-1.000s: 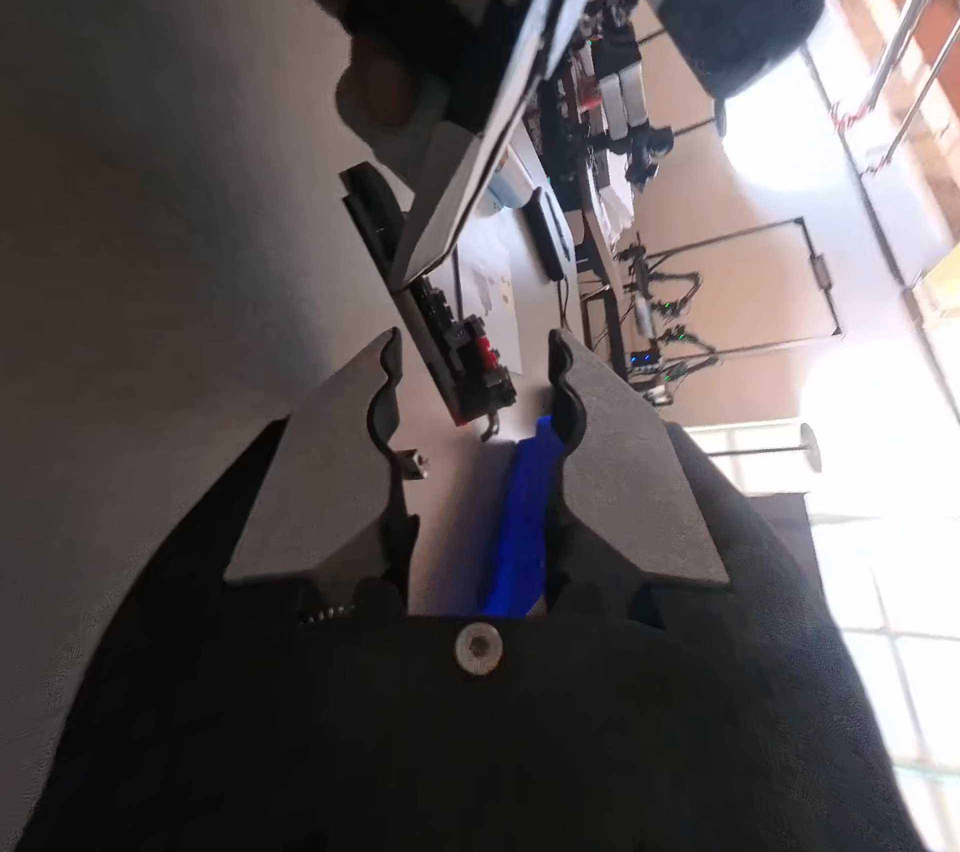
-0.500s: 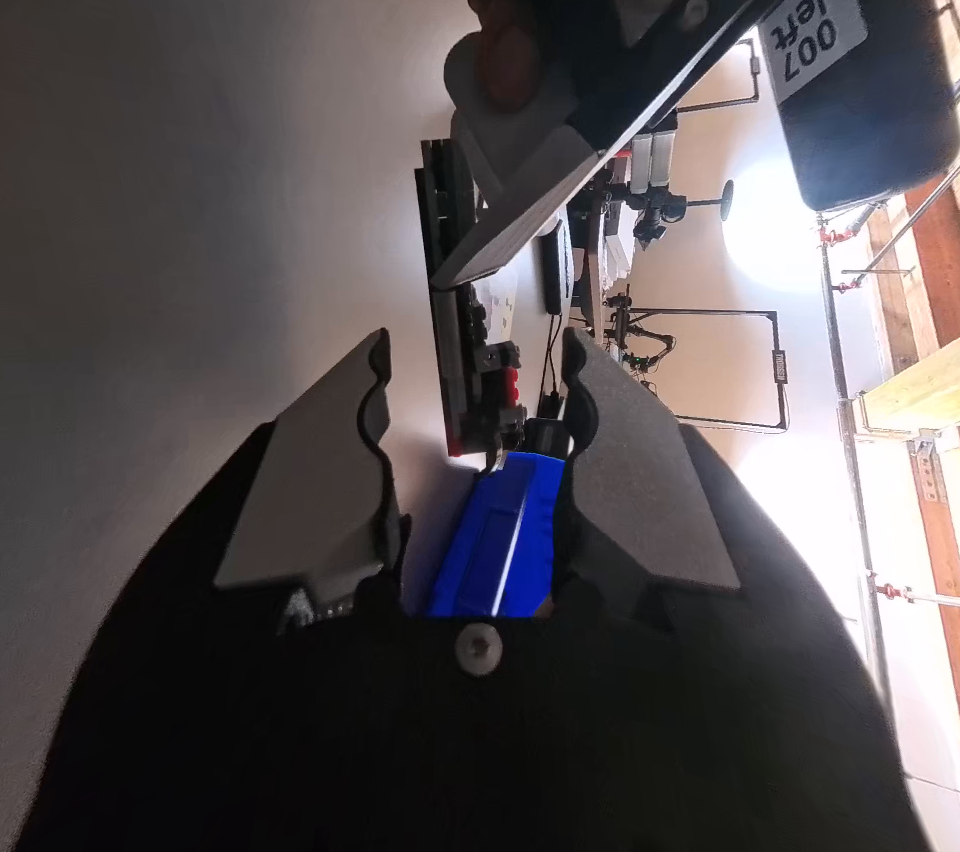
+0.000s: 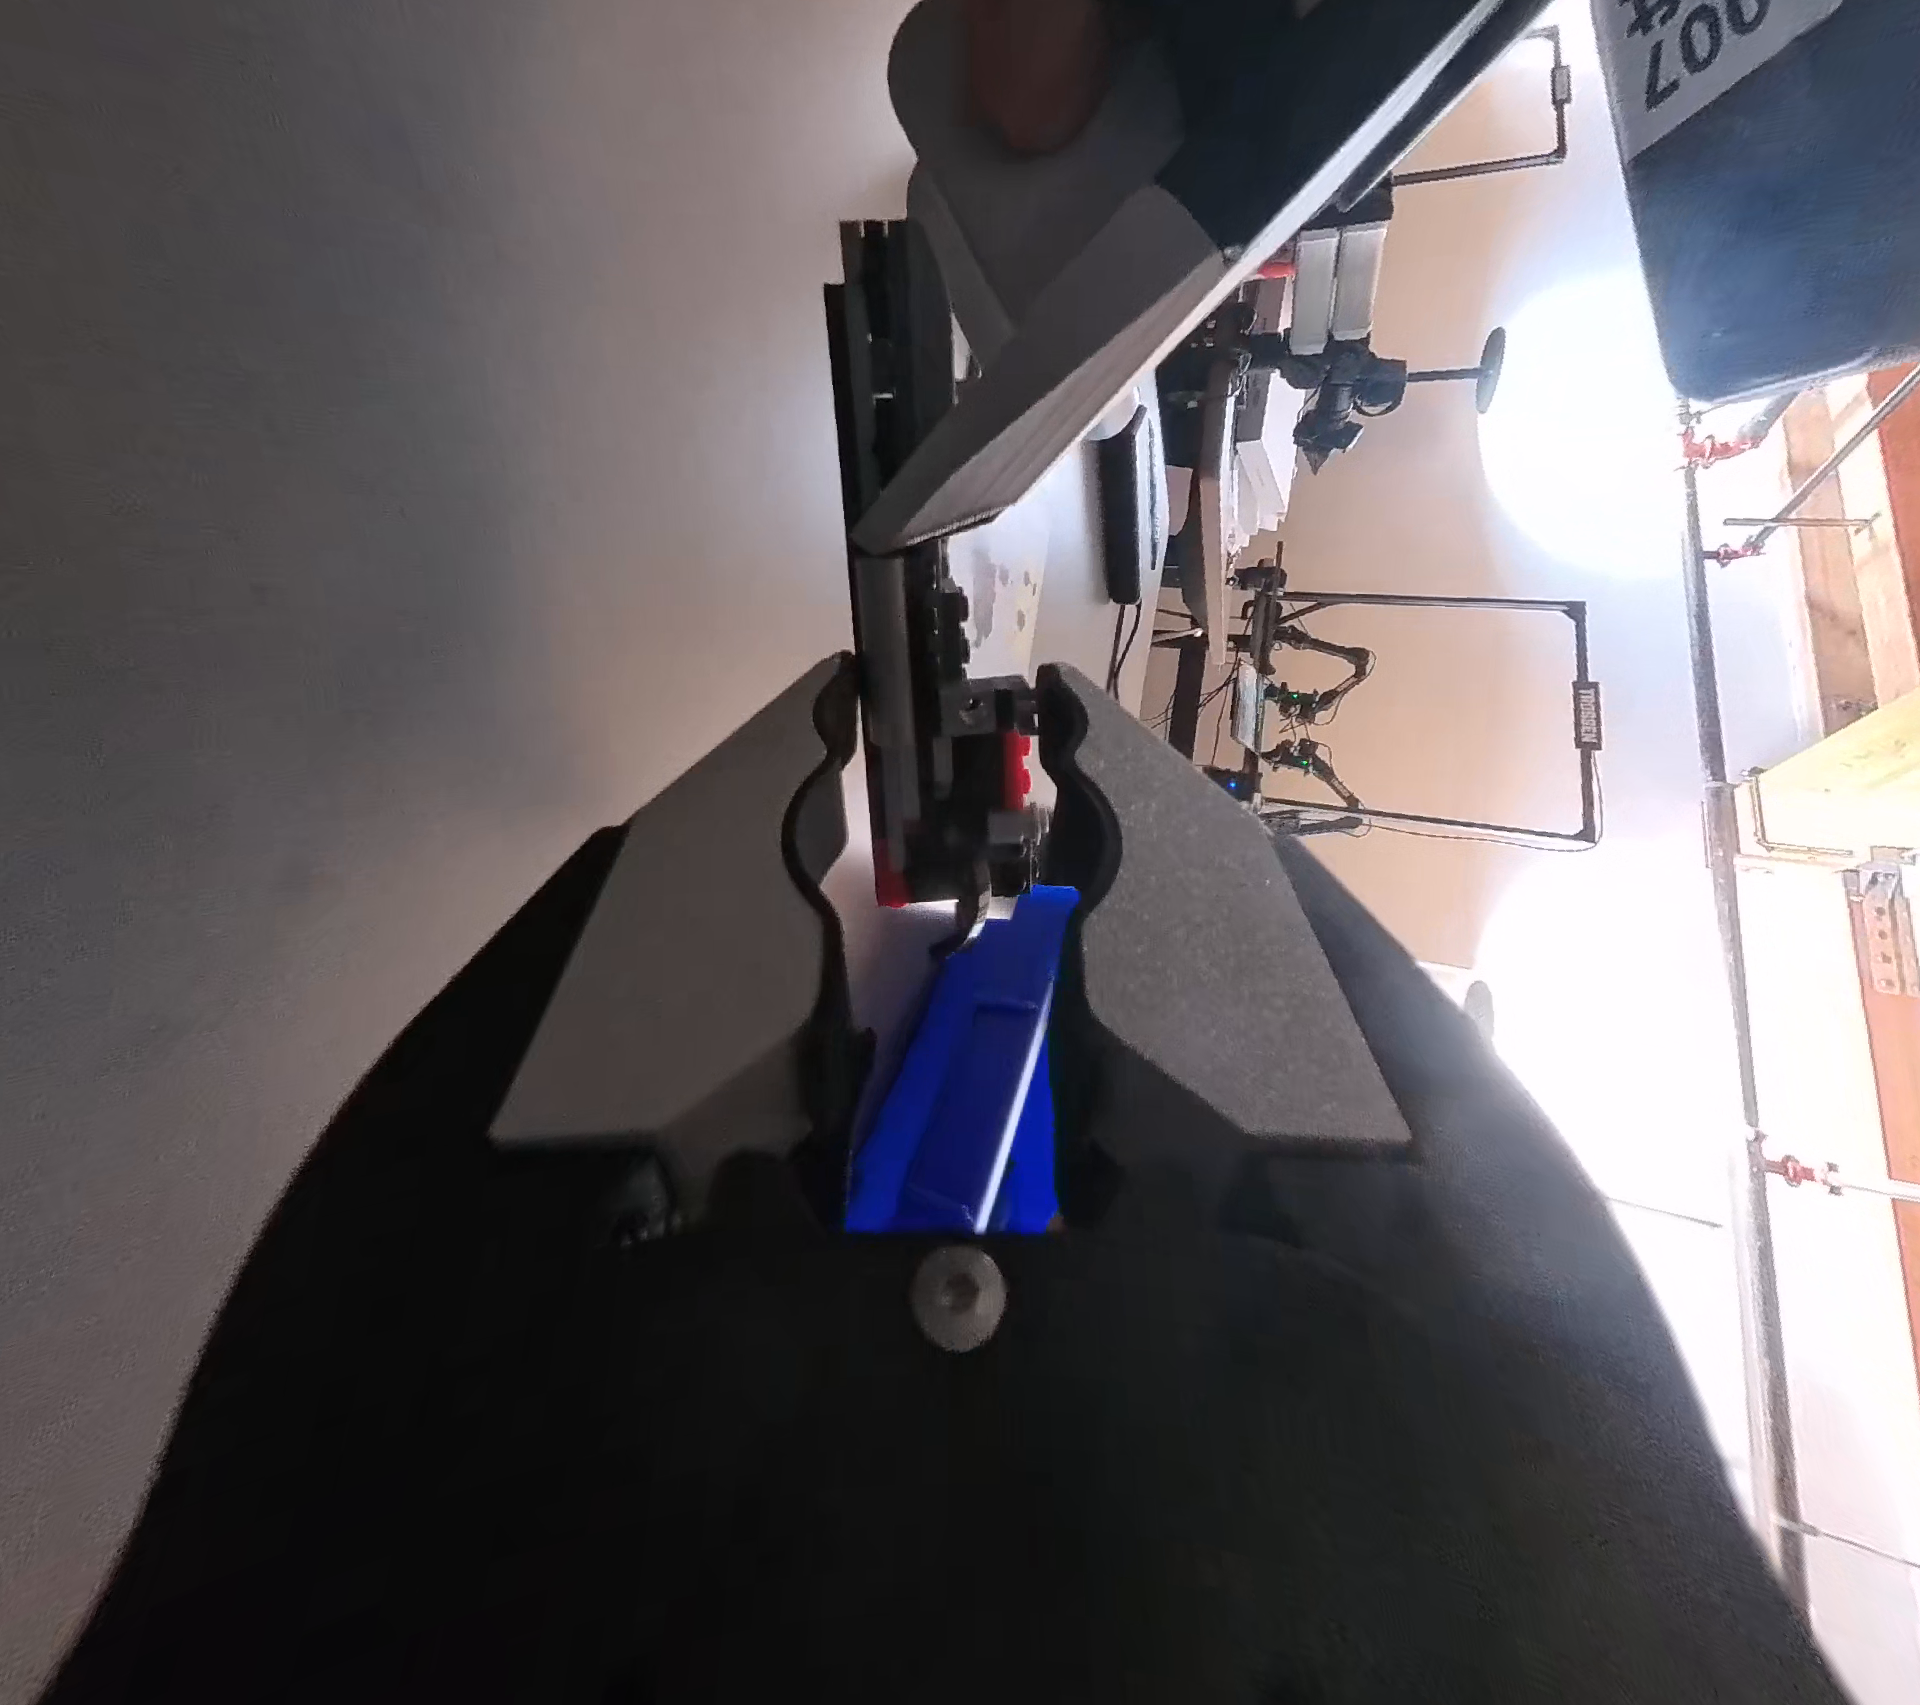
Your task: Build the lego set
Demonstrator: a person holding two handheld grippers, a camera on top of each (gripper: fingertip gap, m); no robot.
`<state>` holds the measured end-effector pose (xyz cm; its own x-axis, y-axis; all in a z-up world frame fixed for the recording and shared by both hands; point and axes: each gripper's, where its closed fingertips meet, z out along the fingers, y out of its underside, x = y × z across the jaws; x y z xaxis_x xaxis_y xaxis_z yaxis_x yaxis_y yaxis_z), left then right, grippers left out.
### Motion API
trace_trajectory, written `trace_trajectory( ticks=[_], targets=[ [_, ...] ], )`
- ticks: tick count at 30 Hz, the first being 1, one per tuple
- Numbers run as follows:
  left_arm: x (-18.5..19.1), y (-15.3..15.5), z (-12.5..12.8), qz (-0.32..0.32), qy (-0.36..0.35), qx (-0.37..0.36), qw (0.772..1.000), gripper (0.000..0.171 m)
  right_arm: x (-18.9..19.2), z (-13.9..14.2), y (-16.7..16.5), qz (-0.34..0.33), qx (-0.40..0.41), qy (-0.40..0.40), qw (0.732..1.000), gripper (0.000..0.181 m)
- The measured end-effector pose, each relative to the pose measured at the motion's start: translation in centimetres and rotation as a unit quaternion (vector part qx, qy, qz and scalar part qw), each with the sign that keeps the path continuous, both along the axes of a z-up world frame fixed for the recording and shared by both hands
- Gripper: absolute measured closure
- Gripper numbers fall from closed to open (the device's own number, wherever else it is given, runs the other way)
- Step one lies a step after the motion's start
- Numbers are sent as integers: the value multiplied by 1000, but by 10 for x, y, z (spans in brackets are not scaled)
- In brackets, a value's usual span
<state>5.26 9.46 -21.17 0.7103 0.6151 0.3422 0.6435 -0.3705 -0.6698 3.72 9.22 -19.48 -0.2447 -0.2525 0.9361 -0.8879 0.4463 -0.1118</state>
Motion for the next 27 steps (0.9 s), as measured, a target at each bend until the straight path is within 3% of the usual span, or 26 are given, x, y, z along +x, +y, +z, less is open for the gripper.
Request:
trace_trajectory(
  ticks=[27],
  targets=[
    [-1,2,1,-3,-5,4,1000,140,-4,-1,3,-15,13,-20,1000,147]
  ],
)
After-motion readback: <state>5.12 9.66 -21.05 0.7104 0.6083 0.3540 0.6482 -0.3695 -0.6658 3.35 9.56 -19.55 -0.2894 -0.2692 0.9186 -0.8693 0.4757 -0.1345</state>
